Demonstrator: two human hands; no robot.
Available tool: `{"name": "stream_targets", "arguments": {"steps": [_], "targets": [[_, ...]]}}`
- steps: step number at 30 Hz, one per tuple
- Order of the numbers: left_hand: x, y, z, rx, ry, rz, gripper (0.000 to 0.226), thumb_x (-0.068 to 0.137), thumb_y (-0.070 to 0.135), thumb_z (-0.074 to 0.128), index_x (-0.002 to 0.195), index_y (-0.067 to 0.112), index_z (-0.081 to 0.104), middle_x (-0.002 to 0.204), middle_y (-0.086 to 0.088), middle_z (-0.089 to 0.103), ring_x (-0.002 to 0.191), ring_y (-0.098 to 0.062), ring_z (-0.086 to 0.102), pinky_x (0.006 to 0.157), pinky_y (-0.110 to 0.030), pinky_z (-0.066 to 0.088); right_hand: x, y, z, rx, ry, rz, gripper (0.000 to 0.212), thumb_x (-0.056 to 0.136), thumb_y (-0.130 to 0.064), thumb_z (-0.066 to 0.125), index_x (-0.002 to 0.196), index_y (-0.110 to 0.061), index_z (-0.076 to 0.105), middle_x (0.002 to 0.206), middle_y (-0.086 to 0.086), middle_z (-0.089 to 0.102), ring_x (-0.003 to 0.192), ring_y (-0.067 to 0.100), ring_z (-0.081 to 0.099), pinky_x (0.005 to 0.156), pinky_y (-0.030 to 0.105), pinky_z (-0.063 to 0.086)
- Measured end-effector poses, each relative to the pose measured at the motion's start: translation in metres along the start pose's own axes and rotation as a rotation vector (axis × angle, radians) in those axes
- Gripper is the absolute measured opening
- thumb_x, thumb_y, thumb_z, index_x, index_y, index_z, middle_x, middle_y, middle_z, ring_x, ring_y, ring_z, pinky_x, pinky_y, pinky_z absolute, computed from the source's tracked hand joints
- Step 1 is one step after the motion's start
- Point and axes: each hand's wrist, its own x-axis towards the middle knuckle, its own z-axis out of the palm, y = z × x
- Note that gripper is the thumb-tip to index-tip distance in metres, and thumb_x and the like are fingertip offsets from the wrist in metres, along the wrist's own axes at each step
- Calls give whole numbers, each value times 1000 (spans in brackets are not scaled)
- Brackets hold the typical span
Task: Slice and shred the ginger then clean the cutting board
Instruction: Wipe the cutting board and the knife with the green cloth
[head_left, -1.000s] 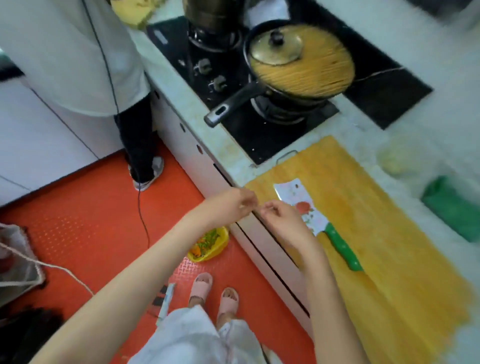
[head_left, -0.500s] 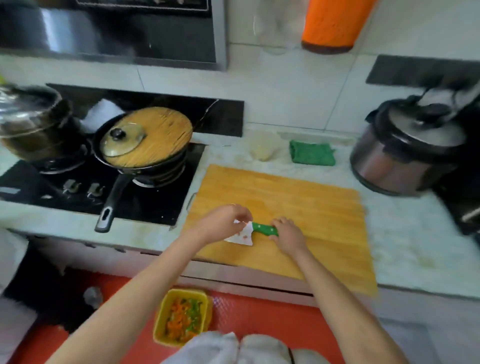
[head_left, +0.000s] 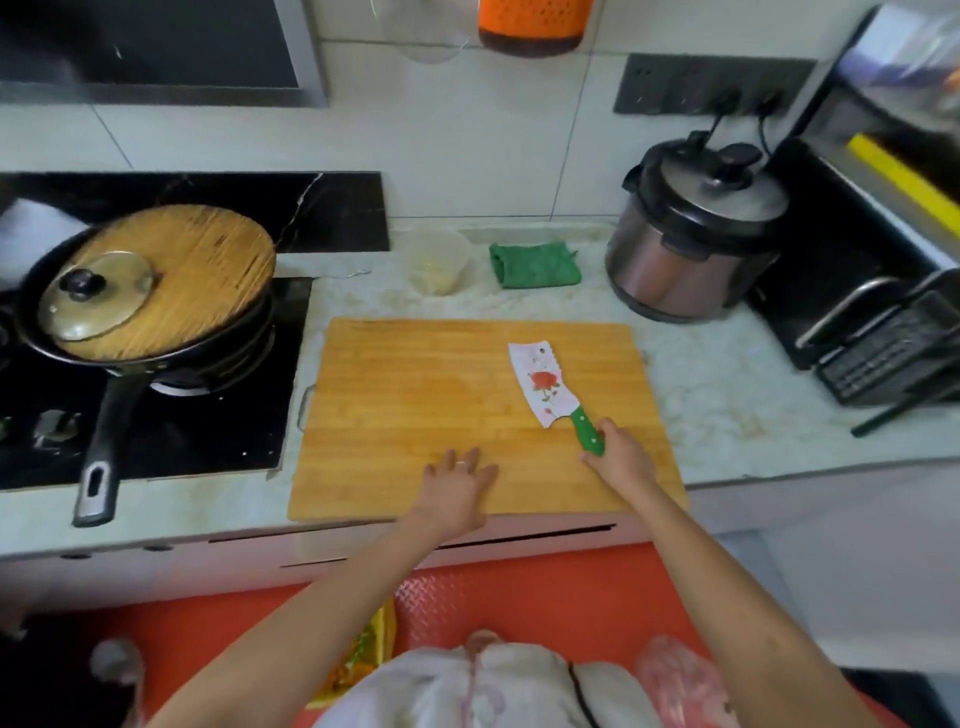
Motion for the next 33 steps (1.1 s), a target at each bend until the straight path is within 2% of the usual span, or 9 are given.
{"name": "stream_targets", "arguments": {"steps": [3,6,15,21,24,27,29,31,33], "targets": [[6,6,8,94,46,-14,77,89,40,62,151,27,18,160,-8,8,143,-41,11,110,-55,25,-12,7,2,-80,-135,-25,111,69,-58,74,151,-24,7,148,17,17,139,34,21,104,46,32],[9,6,7,146,61,-2,75,90,42,59,151,26,18,160,-11,9,142,-42,14,109,-51,29,-24,9,10,-347,-258,-153,117,66,-63,72,149,-40,-7,156,12,-16,144,38,0,110,54,21],[45,-11,-17,161,54,-10,71,91,43,54,151,27,19,159,-10,13,139,-43,23,105,-47,36,5,0,12,-286,-147,-186,108,64,-64,72,151,-28,18,158,7,3,143,28,13,114,41,25],[68,-14,-40,257,4,44,70,97,40,47,153,18,11,158,-20,11,136,-48,28,102,-44,38,28,-1,2,-298,-87,-179,111,57,-78,65,149,-28,26,140,6,28,113,25,44,98,34,42],[68,-11,-39,247,-15,40,70,97,42,45,152,17,10,157,-22,10,136,-48,27,96,-43,43,28,3,-3,-290,-14,-180,88,74,-76,51,146,-28,34,132,5,33,107,22,50,84,31,45],[75,-9,-50,191,-45,21,63,95,55,41,144,17,33,149,-20,33,125,-39,46,86,-38,48,38,8,-16,-174,-33,-113,68,84,-69,45,138,-28,49,129,5,38,103,22,54,78,30,47],[89,-13,-73,137,1,-11,58,91,65,37,110,15,59,122,-12,60,104,-30,61,77,-32,48,54,4,-34,-209,-134,-115,63,82,-71,47,126,-27,60,129,6,40,102,22,56,80,31,49],[115,-20,-102,73,39,-59,49,93,59,40,88,15,61,107,-10,67,101,-28,62,73,-30,44,78,-9,-53,-194,-112,-124,51,83,-66,53,110,-25,68,132,7,39,100,23,58,84,34,48],[148,-33,-125,-25,92,-96,39,95,47,48,107,14,63,118,-10,63,110,-28,58,82,-33,46,114,-29,-68,-65,46,-156,31,87,-48,59,102,-23,68,134,4,40,100,22,60,83,35,49]]}}
